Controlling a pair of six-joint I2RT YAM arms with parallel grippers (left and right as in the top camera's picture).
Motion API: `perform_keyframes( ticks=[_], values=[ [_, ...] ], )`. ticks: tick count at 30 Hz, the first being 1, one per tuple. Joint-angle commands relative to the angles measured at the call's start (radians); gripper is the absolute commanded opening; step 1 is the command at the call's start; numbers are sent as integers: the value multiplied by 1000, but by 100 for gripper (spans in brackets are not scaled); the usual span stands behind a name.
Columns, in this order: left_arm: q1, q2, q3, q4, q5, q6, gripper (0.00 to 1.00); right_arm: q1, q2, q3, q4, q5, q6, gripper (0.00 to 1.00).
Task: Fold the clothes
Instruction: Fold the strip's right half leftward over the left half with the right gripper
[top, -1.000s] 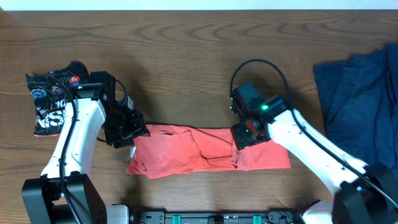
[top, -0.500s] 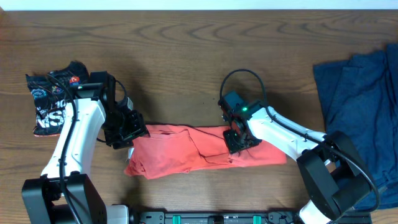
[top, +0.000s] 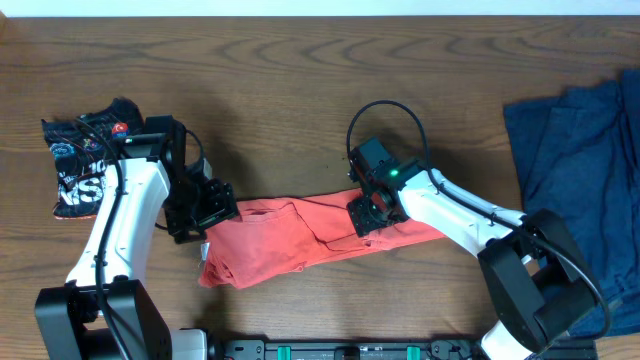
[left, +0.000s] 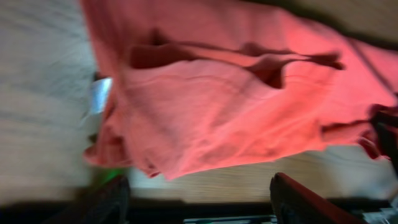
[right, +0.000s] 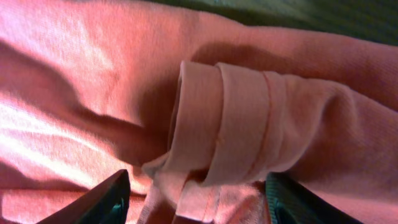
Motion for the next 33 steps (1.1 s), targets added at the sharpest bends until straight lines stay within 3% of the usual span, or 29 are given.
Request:
perform_keyframes(
  ticks=[1, 5, 12, 21, 24, 29, 31, 33],
  values=[
    [2, -14, 21, -24, -131, -48, 75, -19, -59, 22, -18, 27, -27, 72],
    [2, -13, 6, -27, -153, -61, 79, -45, -174, 35, -18, 26, -33, 84],
    [2, -10, -130, 132, -153, -33, 85, -84, -279, 35, -81, 26, -33, 84],
    [1, -7, -328, 386, -98, -14, 83, -85, -278, 34, -150, 50, -33, 84],
    [0, -7, -364, 430, -64, -7, 70, -85, -278, 34, -149, 50, -33, 84],
    [0, -5, -415, 489, -43, -7, 64, -85, -278, 34, -157, 50, -32, 84],
    [0, -5, -427, 510, -11, -7, 51, -85, -278, 34, -158, 50, -32, 83],
    [0, -5, -427, 513, 11, -7, 31, -85, -278, 34, -164, 50, -33, 84]
  ],
)
